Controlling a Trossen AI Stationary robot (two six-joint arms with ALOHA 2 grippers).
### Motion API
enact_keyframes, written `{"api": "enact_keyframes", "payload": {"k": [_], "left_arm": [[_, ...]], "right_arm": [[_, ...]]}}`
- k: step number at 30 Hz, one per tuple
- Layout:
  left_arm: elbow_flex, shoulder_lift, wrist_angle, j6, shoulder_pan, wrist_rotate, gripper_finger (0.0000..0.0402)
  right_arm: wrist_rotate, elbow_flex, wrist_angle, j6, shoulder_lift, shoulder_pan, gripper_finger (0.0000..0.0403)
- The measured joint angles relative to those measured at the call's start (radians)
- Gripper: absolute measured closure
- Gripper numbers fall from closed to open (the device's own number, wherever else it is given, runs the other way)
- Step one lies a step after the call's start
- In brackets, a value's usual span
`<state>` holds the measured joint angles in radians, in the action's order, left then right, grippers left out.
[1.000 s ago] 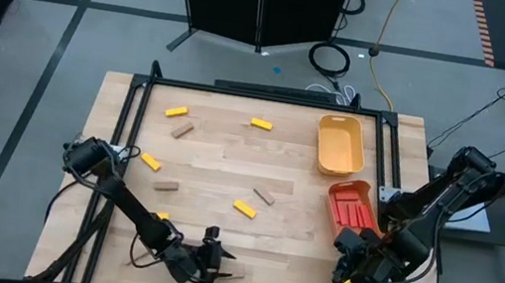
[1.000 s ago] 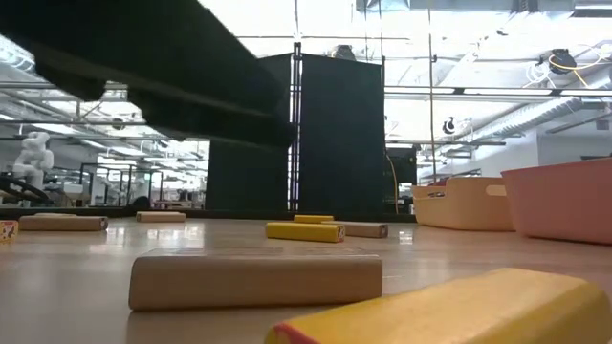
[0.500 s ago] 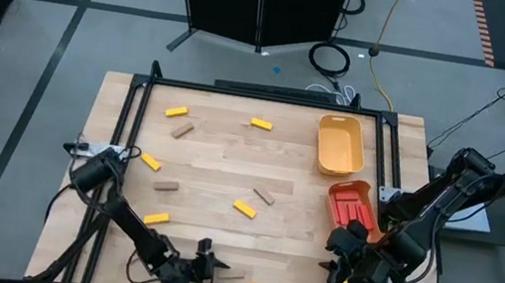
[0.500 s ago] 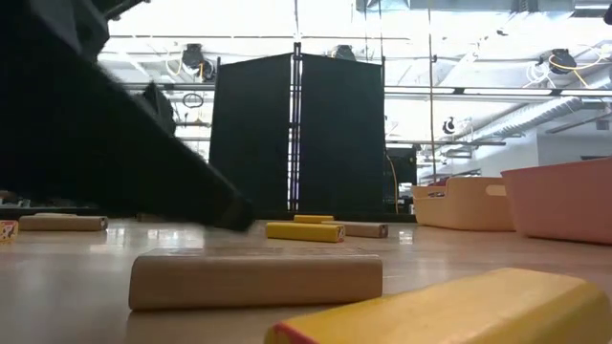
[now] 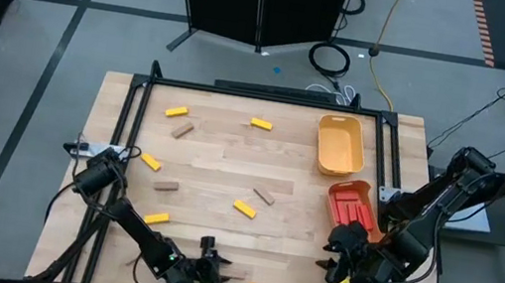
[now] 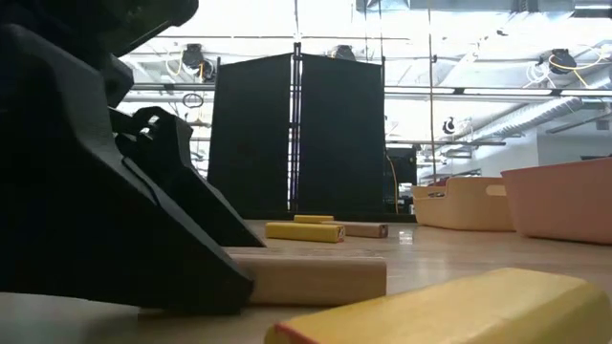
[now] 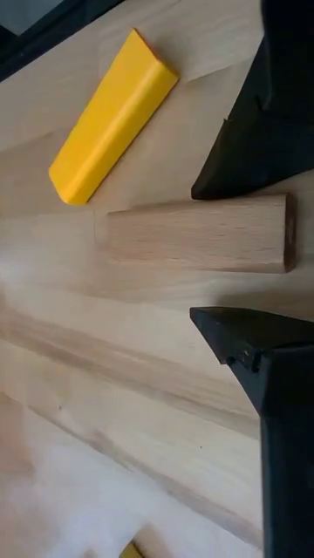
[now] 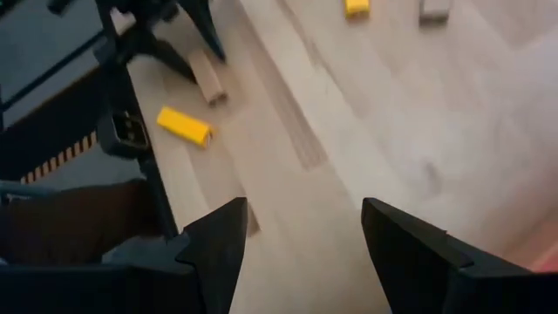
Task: Sort blocks
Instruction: Put the brown block into the blue bin
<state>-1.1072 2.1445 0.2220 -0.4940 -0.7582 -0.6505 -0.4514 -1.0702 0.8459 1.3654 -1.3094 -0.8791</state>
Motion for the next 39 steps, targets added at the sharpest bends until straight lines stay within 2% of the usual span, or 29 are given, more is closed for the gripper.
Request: {"api": "enact_keyframes", "payload": {"k": [3,9,13,15,18,21,24,28,30,36,39], "left_arm": [[0.001,-0.001,-0.005,-0.002,0.0,0.033,0.0225],[0.004,-0.026,-0.028,0.003,0.012,0.134,0.0309],[0.01,-0.103,-0.116,0.02,0.016,0.154,0.0318],[0.011,-0.156,-0.13,0.048,0.013,0.117,0.0318],[0.008,-0.23,-0.12,0.12,0.017,0.008,0.0312],[0.008,-0.282,-0.1,0.22,0.02,-0.071,0.0301],[0.008,-0.328,-0.033,0.328,0.03,-0.117,0.0299],[0.008,-0.346,0.065,0.489,0.049,-0.131,0.0303],[0.008,-0.346,0.108,0.577,0.051,-0.131,0.0304],[0.007,-0.346,0.143,0.698,0.077,-0.073,0.0304],[0.006,-0.347,0.208,0.783,0.09,-0.02,0.0304]], "right_arm": [[-0.057,0.0,-0.026,-0.048,0.0,0.001,0.0184],[-0.146,0.0,-0.121,-0.159,0.0,0.002,0.0184],[-0.248,0.0,-0.216,-0.307,-0.01,0.002,0.0184],[-0.334,0.0,-0.283,-0.399,-0.031,0.002,0.0184],[-0.465,0.0,-0.402,-0.577,-0.087,0.014,0.0184],[-0.555,0.0,-0.526,-0.792,-0.152,0.043,0.0184],[-0.56,0.0,-0.69,-0.977,-0.206,0.084,0.0184],[-0.431,0.0,-0.936,-1.19,-0.254,0.116,0.0184],[-0.404,0.0,-1.02,-1.264,-0.271,0.12,0.0184],[-0.413,0.0,-1.099,-1.311,-0.288,0.11,0.0183],[-0.412,0.0,-1.206,-1.371,-0.322,0.1,0.0183]]}}
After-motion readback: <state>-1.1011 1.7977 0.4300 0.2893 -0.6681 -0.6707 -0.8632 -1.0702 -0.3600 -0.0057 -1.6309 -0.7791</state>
